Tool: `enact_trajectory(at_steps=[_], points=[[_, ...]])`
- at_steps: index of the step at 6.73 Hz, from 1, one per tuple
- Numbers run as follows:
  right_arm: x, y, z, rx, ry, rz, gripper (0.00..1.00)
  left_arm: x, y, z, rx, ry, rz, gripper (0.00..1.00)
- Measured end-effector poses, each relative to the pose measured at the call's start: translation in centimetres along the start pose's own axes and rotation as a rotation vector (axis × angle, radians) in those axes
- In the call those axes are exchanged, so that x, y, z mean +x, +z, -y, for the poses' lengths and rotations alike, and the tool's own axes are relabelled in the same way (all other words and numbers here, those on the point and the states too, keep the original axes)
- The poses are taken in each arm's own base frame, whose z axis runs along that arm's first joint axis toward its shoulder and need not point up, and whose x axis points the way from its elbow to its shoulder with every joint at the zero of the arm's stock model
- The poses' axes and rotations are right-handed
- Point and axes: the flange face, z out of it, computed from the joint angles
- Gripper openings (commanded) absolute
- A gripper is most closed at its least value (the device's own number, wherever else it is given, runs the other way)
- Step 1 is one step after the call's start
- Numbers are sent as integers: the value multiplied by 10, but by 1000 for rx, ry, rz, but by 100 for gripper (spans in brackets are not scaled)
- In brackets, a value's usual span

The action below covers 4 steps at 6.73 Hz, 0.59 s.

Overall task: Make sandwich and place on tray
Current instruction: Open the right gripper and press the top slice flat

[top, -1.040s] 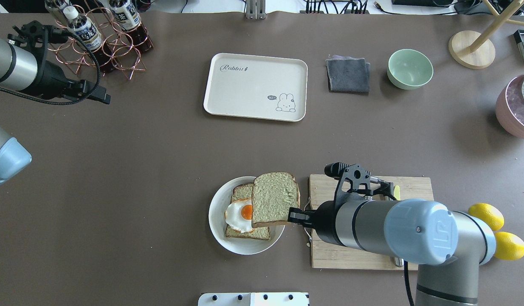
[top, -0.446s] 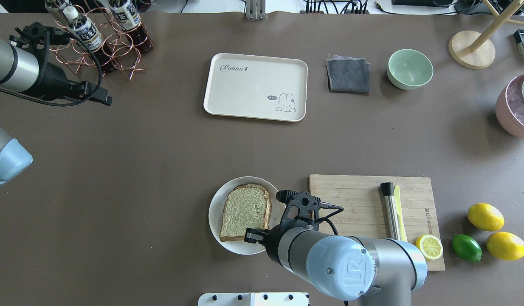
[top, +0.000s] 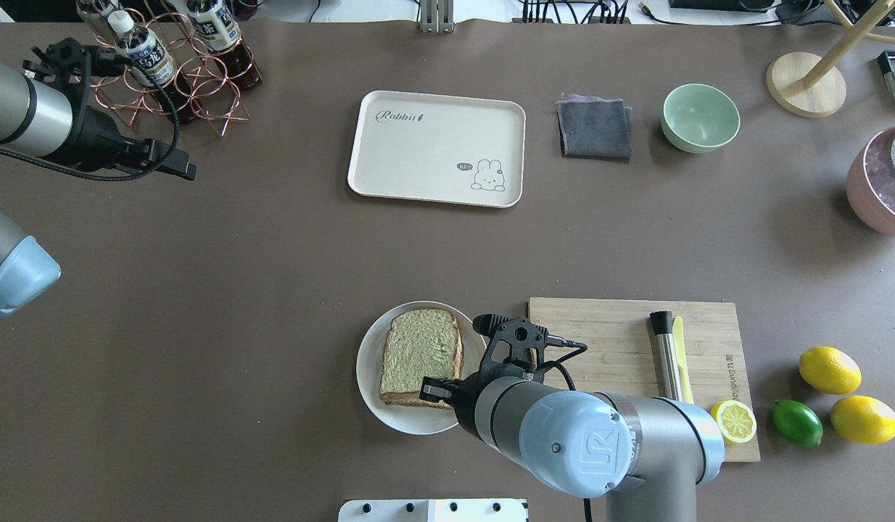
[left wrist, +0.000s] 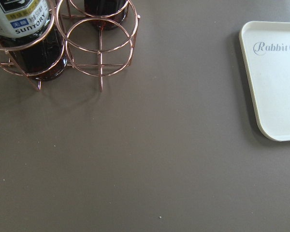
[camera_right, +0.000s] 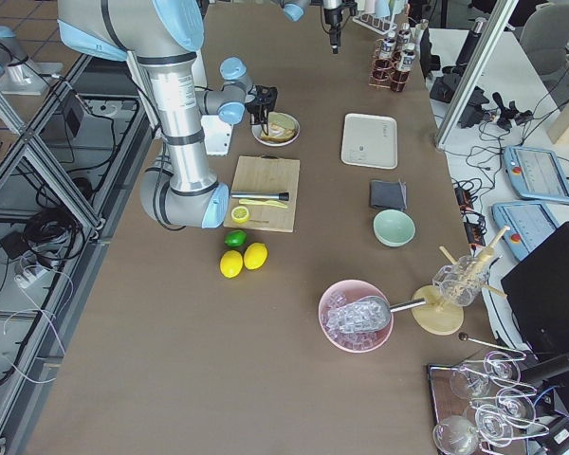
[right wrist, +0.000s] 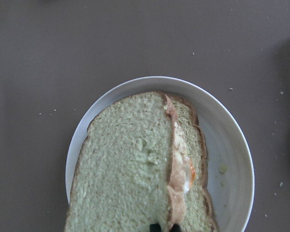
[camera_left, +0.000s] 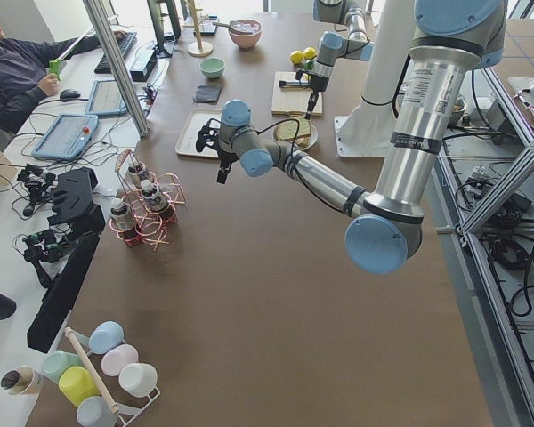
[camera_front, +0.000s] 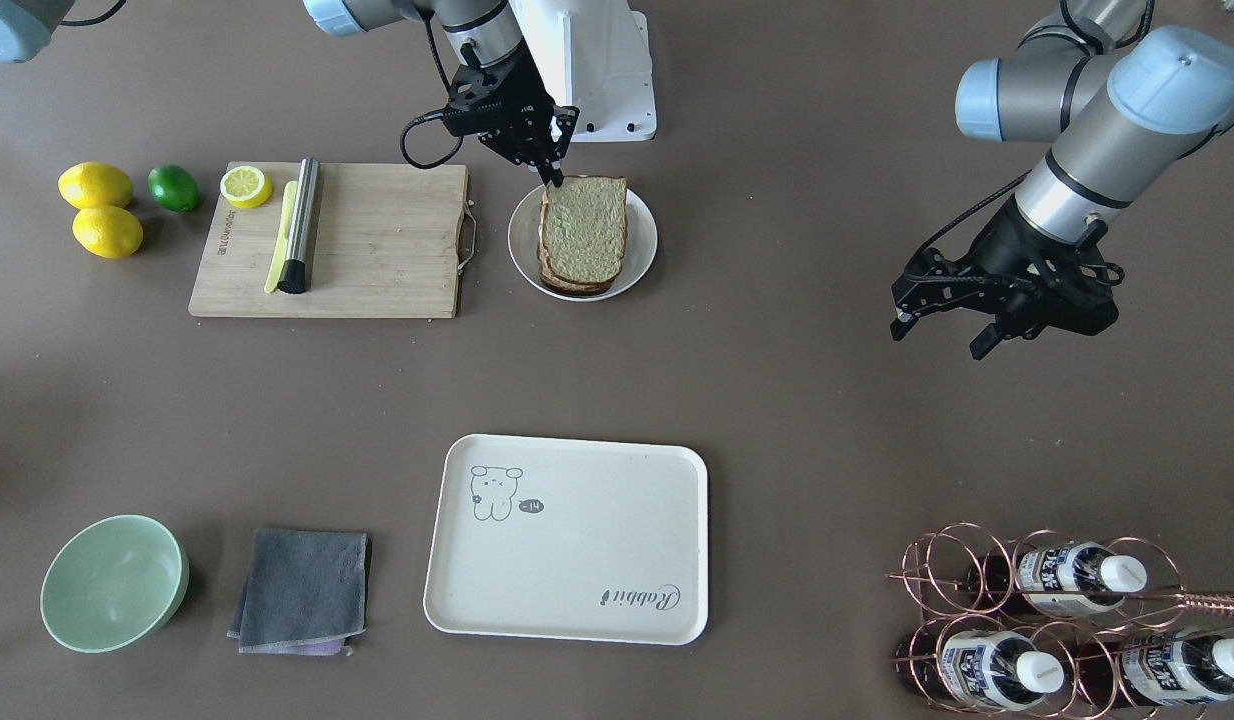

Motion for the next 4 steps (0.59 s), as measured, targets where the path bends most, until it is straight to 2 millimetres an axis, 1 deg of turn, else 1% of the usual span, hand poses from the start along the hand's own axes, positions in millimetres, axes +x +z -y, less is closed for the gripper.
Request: enact_trajectory(at_steps=[1,2,3,4], points=[[1,3,2,4,1,-5,0,2,1,1,0,1,0,99],[2,5,2,4,-3,-10,45,3,2,1,-1,2,-1,99],[3,6,0,2,-10,-12,99,3,2,2,-2,2,-1,99],[5,7,-1,0,-26,-16,100,3,2,2,-2,3,-2,99]])
